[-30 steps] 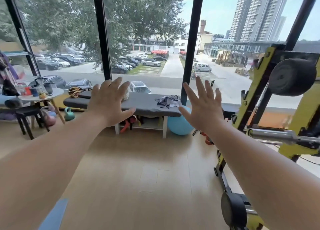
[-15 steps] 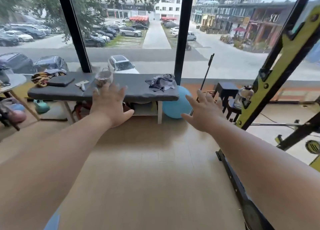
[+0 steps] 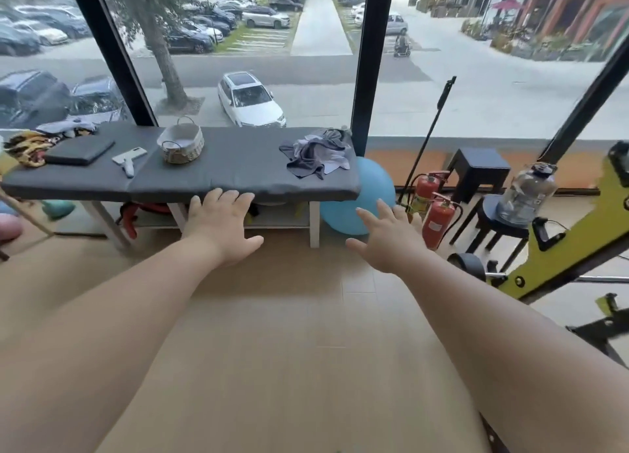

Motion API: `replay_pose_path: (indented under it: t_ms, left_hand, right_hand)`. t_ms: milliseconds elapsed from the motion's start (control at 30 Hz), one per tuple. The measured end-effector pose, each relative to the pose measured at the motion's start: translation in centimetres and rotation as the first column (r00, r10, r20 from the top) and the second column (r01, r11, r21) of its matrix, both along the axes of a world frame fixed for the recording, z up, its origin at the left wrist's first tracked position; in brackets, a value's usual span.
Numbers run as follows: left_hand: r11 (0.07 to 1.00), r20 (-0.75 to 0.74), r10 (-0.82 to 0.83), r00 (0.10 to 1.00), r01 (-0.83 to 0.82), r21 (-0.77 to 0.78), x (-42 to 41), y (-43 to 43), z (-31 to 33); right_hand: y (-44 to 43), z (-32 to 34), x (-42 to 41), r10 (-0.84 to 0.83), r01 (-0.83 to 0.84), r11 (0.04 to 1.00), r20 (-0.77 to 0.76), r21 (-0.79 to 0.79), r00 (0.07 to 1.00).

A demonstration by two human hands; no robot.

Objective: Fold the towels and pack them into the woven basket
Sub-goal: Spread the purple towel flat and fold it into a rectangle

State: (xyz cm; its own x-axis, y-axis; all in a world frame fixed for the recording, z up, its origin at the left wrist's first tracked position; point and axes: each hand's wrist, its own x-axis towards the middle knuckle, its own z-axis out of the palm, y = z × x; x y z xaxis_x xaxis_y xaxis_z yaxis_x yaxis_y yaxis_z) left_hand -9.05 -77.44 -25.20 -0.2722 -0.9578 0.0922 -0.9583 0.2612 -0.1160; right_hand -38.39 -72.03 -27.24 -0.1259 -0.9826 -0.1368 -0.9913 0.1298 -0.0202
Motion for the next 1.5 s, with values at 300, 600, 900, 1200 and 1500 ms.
replay_pose_path:
  t_ms: [300, 600, 900, 1200, 1500]
  left_hand:
    - [0.992, -0.065, -0.004, 0.998, 0.012, 0.126, -5.0, -18.2, -5.5]
    - [0.943, -0.238, 0.087, 0.967, -0.003, 0.332, -5.4, -38.5, -11.8]
    - [0.923, -0.288, 0.041, 0.957, 0.074, 0.378, -6.9, -56.8, -14.1]
    - [0.857, -0.239, 0.157, 0.958, -0.012, 0.515, -13.5, -72.7, -20.5]
    - [0.724, -0.186, 0.273, 0.944, -0.074, 0.686, -20.2, -84.5, -26.5]
  right_hand:
    - [-18.7, -3.1, -3.5, 0.039, -0.041, 0.998, 0.056, 0.037, 0.998]
    - [-38.6, -8.1, -3.2, 0.041, -0.042, 0.978, 0.006, 0.204, 0.999]
    - [-54.1, -12.5, -4.9, -0.025, -0.008, 0.955, 0.106, 0.296, 0.994]
    - [-73.3, -20.1, -13.6, -0.053, -0.028, 0.909, 0.182, 0.416, 0.982]
    - [-89.0, -26.7, -18.1, -0.086, -0.034, 0.881, 0.23, 0.472, 0.969]
